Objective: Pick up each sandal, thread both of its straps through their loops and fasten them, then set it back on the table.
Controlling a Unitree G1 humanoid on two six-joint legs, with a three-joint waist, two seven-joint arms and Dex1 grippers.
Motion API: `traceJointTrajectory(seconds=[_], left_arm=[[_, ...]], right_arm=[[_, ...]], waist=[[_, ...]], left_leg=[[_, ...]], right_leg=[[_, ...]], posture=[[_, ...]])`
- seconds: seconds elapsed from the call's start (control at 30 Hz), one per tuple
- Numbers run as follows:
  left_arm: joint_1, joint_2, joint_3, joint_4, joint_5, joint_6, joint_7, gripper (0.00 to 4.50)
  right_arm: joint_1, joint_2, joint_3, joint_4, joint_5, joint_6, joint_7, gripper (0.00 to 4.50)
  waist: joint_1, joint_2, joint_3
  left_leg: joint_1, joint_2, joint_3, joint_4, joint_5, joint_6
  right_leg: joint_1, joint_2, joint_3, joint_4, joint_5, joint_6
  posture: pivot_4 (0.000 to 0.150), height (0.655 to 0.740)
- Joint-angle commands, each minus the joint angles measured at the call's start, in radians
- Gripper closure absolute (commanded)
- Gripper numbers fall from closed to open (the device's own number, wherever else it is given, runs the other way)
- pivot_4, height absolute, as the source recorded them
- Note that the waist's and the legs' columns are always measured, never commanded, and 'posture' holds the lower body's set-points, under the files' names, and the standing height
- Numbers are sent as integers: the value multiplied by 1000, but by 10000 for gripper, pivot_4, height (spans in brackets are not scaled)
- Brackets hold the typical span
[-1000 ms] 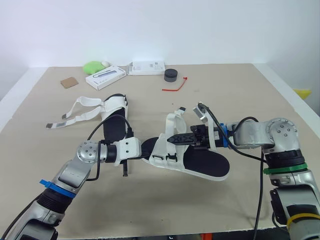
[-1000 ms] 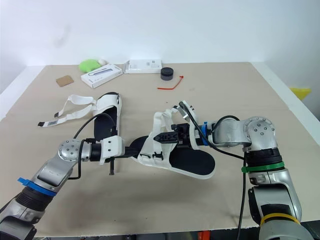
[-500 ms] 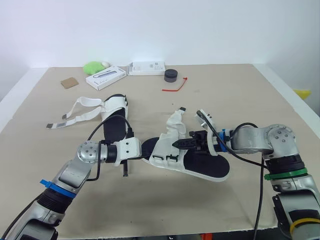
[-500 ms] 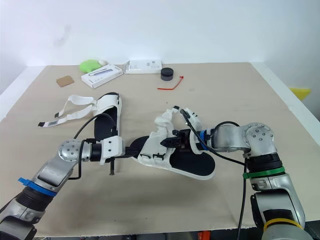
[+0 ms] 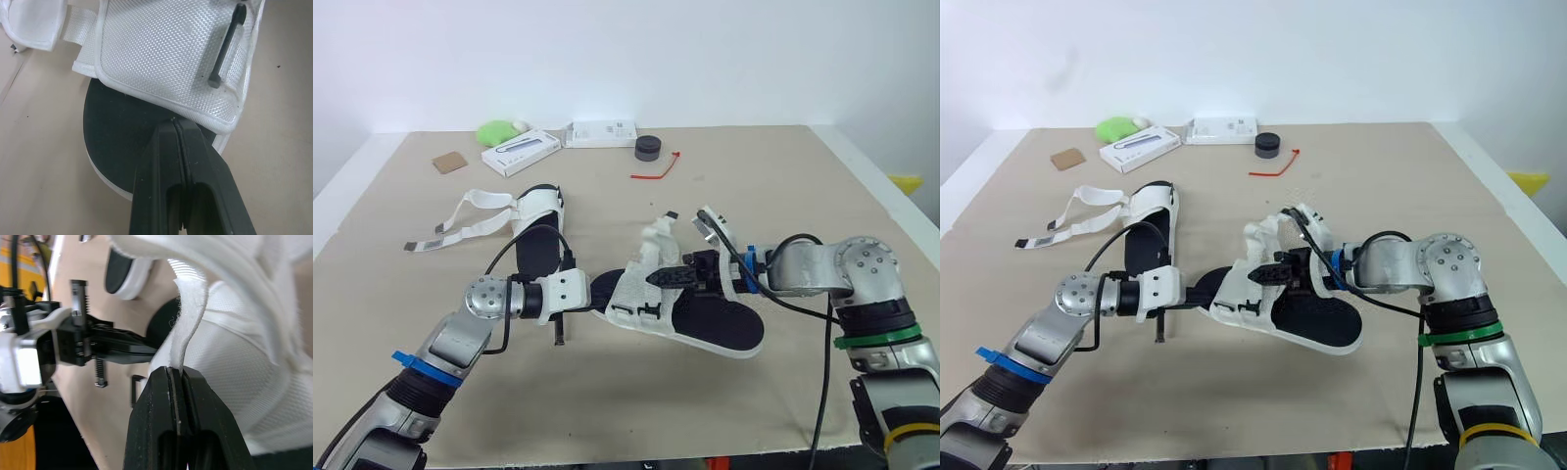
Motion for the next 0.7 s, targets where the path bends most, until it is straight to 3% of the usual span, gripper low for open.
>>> traceJointTrajectory(seconds=[0.03,0.33,0.37,0.43,0.63,0.7], left_arm=[[21,11,-44,82,72,28,1,45000],[19,13,-46,83,70,28,4,45000],[20,14,-45,82,69,29,3,45000],[22,17,-43,80,67,29,2,45000],[28,29,-34,79,60,25,-6,45000],[28,35,-28,72,54,26,-10,45000]], right_arm=[[-21,-3,0,-44,17,11,35,43549],[-14,-44,20,-79,17,-1,32,43549],[-15,-58,27,-88,17,-2,32,37429],[-21,-86,42,-107,17,2,47,29925],[-22,-204,3,-229,-260,98,366,2552],[4,-271,-8,-280,-411,52,549,220]], waist=[[0,0,0],[0,0,0],[0,0,0],[0,0,0],[0,1,0],[0,1,0]], left_leg=[[0,0,0,0,0,0],[0,0,0,0,0,0],[0,0,0,0,0,0],[0,0,0,0,0,0],[1,0,0,0,0,0],[1,0,0,0,0,0]], right_leg=[[0,0,0,0,0,0],[0,0,0,0,0,0],[0,0,0,0,0,0],[0,-1,0,0,0,0],[0,0,0,0,0,0],[0,0,-1,0,0,0]], posture=[[1500,7400],[1500,7400],[1500,7400],[1500,7400],[1500,7400],[1500,7400]])
